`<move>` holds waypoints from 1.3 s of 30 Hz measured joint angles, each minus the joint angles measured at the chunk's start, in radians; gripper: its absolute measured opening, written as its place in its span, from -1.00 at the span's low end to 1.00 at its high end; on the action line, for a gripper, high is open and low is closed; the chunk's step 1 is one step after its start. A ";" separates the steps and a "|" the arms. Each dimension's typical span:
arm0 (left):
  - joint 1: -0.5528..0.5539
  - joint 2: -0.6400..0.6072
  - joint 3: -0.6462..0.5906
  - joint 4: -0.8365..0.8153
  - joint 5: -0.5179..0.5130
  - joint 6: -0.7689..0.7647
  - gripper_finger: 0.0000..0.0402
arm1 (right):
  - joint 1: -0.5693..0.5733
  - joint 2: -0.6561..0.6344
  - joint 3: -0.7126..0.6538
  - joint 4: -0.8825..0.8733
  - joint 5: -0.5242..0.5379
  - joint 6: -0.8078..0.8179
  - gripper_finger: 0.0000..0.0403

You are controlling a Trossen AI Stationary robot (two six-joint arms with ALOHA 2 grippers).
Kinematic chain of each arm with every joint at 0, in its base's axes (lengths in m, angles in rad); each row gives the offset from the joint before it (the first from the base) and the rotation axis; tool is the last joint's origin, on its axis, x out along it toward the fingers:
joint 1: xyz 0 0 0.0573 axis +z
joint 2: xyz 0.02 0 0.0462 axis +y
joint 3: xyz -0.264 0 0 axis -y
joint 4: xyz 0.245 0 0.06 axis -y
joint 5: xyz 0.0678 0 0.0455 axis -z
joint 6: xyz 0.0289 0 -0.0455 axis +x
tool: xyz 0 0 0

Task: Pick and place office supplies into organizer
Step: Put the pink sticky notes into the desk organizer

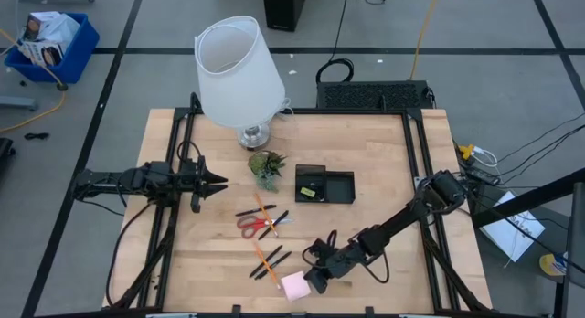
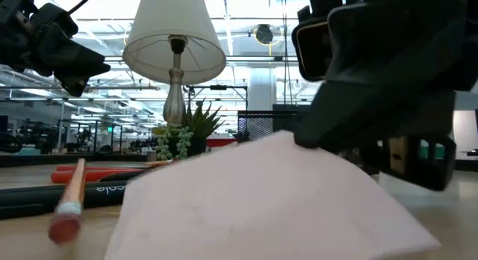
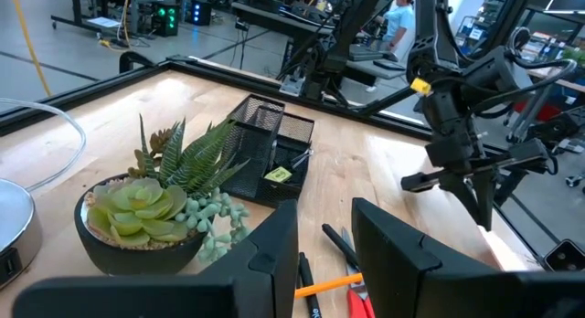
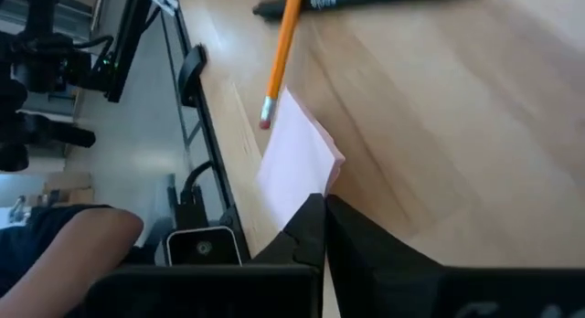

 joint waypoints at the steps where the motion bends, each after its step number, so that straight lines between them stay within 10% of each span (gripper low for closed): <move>1: 0.000 0.000 0.000 0.000 0.000 0.000 -0.46 | 0.000 -0.008 -0.002 -0.009 0.013 -0.006 -1.00; 24: 0.000 0.000 0.000 -0.002 0.000 0.000 -0.46 | -0.047 -0.682 -0.226 -0.773 0.372 0.029 -1.00; 39: 0.000 0.000 0.000 0.000 0.000 0.000 -0.46 | -0.418 -0.920 -0.243 -0.998 0.198 -0.187 -1.00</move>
